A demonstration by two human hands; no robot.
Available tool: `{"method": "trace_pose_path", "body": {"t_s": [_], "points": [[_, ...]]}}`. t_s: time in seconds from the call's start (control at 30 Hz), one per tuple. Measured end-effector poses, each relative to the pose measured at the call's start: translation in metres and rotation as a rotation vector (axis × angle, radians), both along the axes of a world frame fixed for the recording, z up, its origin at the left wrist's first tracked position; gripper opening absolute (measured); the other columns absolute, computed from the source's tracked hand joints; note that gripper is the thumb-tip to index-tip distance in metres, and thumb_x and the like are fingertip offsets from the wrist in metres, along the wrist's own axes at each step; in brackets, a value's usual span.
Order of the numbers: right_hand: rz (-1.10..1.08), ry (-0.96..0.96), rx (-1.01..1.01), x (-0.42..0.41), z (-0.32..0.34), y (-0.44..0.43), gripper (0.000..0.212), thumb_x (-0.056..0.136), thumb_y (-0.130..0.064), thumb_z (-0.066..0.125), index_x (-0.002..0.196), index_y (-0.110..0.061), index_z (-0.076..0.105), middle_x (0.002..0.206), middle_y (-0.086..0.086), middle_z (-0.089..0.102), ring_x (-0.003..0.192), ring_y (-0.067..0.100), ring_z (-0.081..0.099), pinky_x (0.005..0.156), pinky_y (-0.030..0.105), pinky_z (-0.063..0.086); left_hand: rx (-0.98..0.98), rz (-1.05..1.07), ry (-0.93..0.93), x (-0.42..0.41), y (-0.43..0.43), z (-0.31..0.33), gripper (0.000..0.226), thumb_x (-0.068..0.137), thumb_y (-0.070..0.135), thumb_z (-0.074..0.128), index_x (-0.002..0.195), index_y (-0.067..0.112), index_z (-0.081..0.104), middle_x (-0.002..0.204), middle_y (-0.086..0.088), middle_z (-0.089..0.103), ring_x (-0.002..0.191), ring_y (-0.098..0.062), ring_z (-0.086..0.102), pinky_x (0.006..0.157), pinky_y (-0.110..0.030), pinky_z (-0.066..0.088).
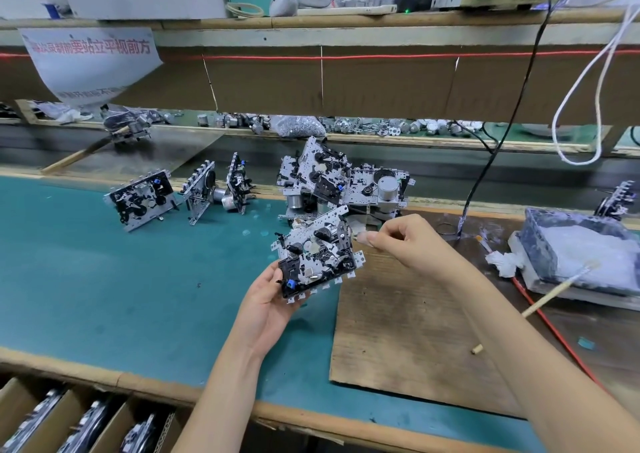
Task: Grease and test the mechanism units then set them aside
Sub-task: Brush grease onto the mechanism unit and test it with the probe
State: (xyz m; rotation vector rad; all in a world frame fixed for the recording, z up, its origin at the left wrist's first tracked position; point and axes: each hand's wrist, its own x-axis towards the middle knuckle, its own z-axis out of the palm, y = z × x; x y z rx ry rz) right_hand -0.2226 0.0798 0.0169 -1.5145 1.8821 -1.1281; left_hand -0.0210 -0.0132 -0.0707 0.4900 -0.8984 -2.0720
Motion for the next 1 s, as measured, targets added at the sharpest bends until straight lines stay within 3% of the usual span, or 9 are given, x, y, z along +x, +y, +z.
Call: {"method": "trace_pose_path", "body": {"t_s": [0.13,0.2,0.3,0.4,0.53,0.63,0.73,0.83,1.0], "points": [[0.011,-0.036,0.011,-0.001,-0.001,-0.002,0.044,0.086,-0.029,0.062,0.055,-0.001,0.050,0.071,0.014,0.069,0.041,0.003,0.028,0.042,0.013,0.025,0.006,-0.001,0.005,0.001,0.000,-0.001,0.027,0.086,0.012,0.043,0.109,0.006,0.057,0.093,-0.005,0.073,0.076,-0.014,0.069,0.061,-0.027,0.057],[0.011,-0.036,0.016,-0.001,0.000,-0.004,0.044,0.086,-0.030,0.062,0.049,-0.014,0.044,0.089,0.026,0.067,0.046,0.008,0.031,0.041,0.011,0.024,0.003,-0.001,0.004,0.000,0.000,0.000,0.029,0.083,0.013,0.046,0.109,0.006,0.057,0.093,-0.005,0.073,0.076,-0.014,0.069,0.062,-0.027,0.057],[0.002,-0.030,0.041,-0.003,-0.001,-0.005,0.043,0.082,-0.037,0.064,0.055,-0.008,0.047,0.062,0.013,0.064,0.038,0.003,0.027,0.045,0.016,0.026,-0.009,-0.012,0.004,0.000,0.001,0.001,0.032,0.080,0.016,0.047,0.109,0.007,0.057,0.093,-0.004,0.073,0.076,-0.014,0.069,0.062,-0.027,0.057],[0.007,-0.052,0.110,-0.007,0.000,-0.008,0.043,0.077,-0.044,0.063,0.058,-0.008,0.047,0.086,0.022,0.069,0.036,0.004,0.025,0.041,0.015,0.027,-0.021,-0.019,0.000,0.000,0.001,0.001,0.032,0.081,0.016,0.047,0.109,0.007,0.058,0.093,-0.004,0.074,0.077,-0.014,0.070,0.061,-0.027,0.057],[0.014,-0.021,0.242,-0.011,0.005,-0.009,0.039,0.081,-0.044,0.062,0.057,-0.015,0.051,0.057,0.007,0.046,0.043,0.011,0.035,0.044,0.020,0.031,-0.041,-0.013,-0.024,0.000,0.000,0.000,0.031,0.080,0.017,0.048,0.108,0.008,0.058,0.092,-0.003,0.074,0.076,-0.013,0.069,0.062,-0.026,0.057],[-0.056,0.139,0.015,-0.004,0.010,-0.008,0.030,0.083,-0.045,0.060,0.094,-0.018,0.065,0.090,-0.002,0.065,0.077,0.007,0.056,0.073,0.021,0.043,-0.060,-0.012,-0.056,0.000,0.000,-0.002,0.031,0.080,0.019,0.048,0.108,0.009,0.058,0.092,-0.002,0.073,0.076,-0.012,0.068,0.063,-0.025,0.054],[0.076,0.568,-0.002,0.020,0.024,-0.007,0.094,0.068,-0.072,0.052,0.141,-0.015,0.035,0.140,-0.001,0.044,0.127,0.011,0.039,0.112,0.036,0.019,-0.102,-0.034,-0.096,0.000,0.000,-0.002,0.033,0.082,0.021,0.048,0.111,0.009,0.058,0.096,-0.002,0.073,0.080,-0.012,0.067,0.069,-0.026,0.052],[0.198,1.109,0.105,0.047,0.021,-0.015,0.119,0.064,-0.077,0.054,0.148,-0.008,0.005,0.148,0.007,0.030,0.137,0.021,0.025,0.110,0.055,-0.008,-0.130,-0.049,-0.103,0.001,0.001,-0.002,0.032,0.084,0.021,0.047,0.111,0.006,0.057,0.097,-0.006,0.072,0.083,-0.016,0.068,0.073,-0.029,0.054],[0.247,1.214,0.189,0.065,0.011,-0.027,0.113,0.070,-0.062,0.062,0.147,-0.012,-0.002,0.131,0.010,0.042,0.122,0.028,0.037,0.106,0.064,-0.004,-0.136,-0.040,-0.113,0.000,0.002,0.000,0.031,0.084,0.020,0.048,0.109,0.005,0.059,0.094,-0.006,0.072,0.081,-0.015,0.068,0.068,-0.028,0.056]]}}
